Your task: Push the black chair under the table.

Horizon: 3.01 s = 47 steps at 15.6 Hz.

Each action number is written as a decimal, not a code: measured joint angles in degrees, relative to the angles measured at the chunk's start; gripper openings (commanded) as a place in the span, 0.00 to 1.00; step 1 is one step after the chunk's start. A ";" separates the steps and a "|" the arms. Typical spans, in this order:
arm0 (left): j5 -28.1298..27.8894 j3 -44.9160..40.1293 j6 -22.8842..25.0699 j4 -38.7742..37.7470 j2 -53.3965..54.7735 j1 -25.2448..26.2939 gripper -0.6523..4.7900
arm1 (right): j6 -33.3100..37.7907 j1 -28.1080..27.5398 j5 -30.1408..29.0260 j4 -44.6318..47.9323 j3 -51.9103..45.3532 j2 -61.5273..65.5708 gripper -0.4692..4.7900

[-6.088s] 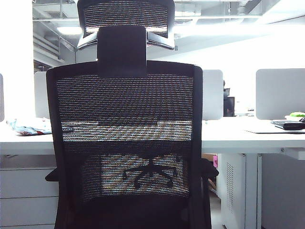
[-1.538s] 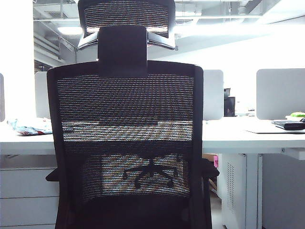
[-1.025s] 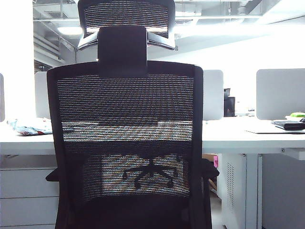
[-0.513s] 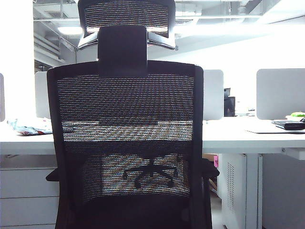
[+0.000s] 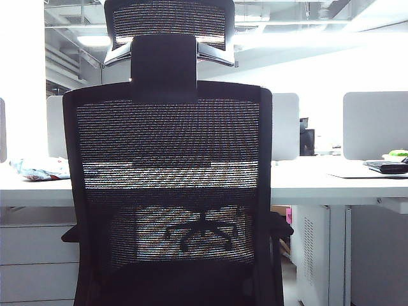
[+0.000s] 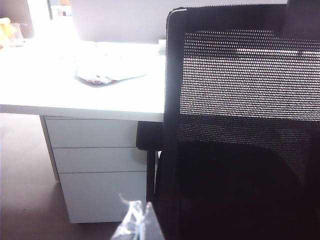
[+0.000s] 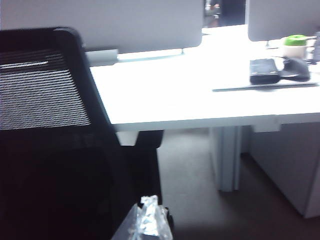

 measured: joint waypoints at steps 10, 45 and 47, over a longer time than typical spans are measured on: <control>0.00 0.00 0.00 0.02 0.00 0.00 0.11 | -0.02 -0.28 -0.02 2.01 -3.02 -2.75 0.07; 0.00 0.00 0.02 0.00 -0.04 0.00 0.11 | -0.20 -1.68 -1.60 2.01 -3.02 -2.75 0.07; 0.00 0.00 0.02 0.00 -0.04 0.00 0.11 | -0.20 -1.68 -1.60 2.01 -3.02 -2.75 0.07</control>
